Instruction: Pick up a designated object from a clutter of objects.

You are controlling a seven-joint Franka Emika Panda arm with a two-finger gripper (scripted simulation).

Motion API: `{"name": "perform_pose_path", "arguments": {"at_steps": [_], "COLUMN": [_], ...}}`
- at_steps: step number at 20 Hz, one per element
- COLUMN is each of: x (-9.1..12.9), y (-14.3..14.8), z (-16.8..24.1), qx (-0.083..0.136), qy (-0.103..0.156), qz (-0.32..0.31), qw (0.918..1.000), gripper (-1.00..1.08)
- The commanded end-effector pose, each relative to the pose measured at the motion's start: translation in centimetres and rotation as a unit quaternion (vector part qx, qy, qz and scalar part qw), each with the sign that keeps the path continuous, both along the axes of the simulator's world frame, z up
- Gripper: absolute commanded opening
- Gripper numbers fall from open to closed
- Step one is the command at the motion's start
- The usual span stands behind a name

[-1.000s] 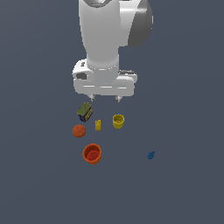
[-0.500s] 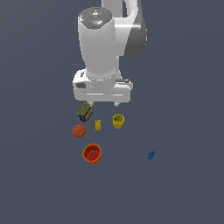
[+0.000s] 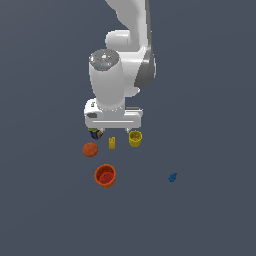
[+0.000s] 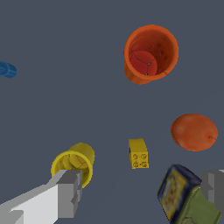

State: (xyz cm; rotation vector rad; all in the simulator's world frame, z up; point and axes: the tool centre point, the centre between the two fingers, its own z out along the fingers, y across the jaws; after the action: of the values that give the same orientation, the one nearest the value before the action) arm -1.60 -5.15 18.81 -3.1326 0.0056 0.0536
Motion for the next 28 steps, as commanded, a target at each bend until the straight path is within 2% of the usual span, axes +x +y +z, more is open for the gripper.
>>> {"name": "perform_pose_path", "arguments": {"at_steps": [1,13,20,28], "x": [-0.5,-3.4,-4.4,-4.5], "y": [-0.6,-2.7,-3.2,-3.3], "z": [-2.2,-9.8,-11.4,-12.0], "qx": [0.000,-0.002,-0.003,-0.003], "qy": [-0.003,-0.015,-0.017,-0.017], "qz": [0.007,0.031,0.036,0.036], "qw": [1.0000,0.9994,0.9992,0.9992], "gripper": [1.00,1.00,1.00,1.00]}}
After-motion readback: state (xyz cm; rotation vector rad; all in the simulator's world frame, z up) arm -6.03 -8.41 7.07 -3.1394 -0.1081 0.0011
